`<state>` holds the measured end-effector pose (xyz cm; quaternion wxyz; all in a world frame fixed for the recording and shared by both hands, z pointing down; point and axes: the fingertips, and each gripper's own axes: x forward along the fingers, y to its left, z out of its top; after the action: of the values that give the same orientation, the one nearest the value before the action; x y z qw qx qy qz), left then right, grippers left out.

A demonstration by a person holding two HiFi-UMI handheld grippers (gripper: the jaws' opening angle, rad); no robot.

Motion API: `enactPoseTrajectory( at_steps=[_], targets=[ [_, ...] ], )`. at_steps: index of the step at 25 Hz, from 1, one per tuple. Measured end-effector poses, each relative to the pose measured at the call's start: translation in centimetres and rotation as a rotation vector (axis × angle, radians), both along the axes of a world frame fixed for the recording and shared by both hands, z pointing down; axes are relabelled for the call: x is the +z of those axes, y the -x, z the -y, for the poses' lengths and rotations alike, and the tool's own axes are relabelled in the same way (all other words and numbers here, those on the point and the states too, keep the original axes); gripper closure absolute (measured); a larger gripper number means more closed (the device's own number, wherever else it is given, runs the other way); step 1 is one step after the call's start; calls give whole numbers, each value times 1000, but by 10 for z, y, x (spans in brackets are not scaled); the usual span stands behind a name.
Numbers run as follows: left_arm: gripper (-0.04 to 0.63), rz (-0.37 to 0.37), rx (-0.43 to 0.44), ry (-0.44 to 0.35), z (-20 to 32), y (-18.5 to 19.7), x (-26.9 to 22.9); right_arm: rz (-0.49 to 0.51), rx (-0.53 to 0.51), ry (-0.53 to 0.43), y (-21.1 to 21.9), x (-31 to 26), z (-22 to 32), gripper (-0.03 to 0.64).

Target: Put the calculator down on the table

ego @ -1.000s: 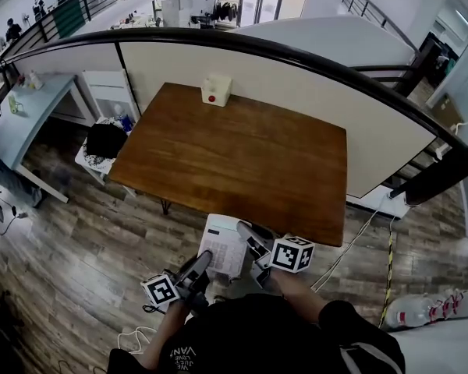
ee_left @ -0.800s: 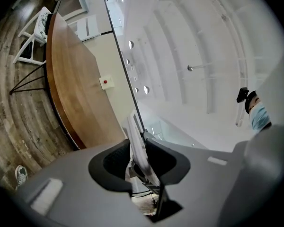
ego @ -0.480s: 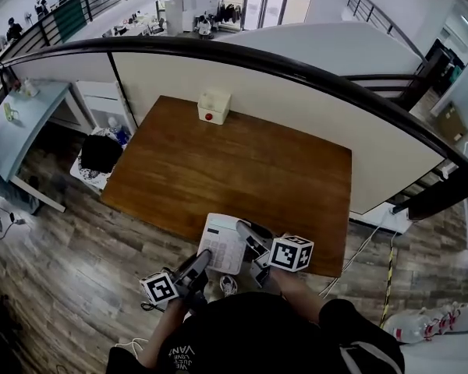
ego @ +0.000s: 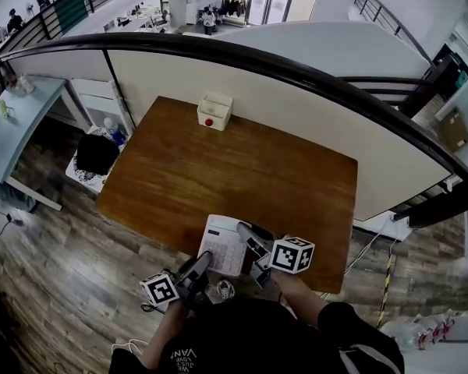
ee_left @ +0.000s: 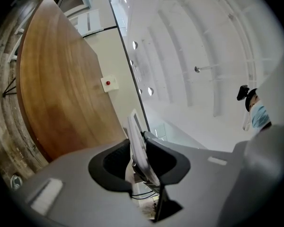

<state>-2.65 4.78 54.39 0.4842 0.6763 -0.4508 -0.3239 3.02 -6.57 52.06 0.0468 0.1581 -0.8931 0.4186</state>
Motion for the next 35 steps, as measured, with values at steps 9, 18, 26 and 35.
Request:
enactPoseTrajectory(
  at_steps=[9, 18, 26, 35],
  targets=[
    [502, -12, 96, 25, 28, 42, 7, -28, 97, 8, 31, 4, 23, 541],
    [502, -6, 260, 16, 72, 107, -1, -25, 252, 1, 83, 4, 54, 541],
    [492, 75, 473, 47, 98, 132, 16, -70, 361, -19, 102, 14, 71, 541],
    [468, 227, 654, 58, 140, 120, 32, -133, 391, -53, 91, 20, 112, 541]
  ],
)
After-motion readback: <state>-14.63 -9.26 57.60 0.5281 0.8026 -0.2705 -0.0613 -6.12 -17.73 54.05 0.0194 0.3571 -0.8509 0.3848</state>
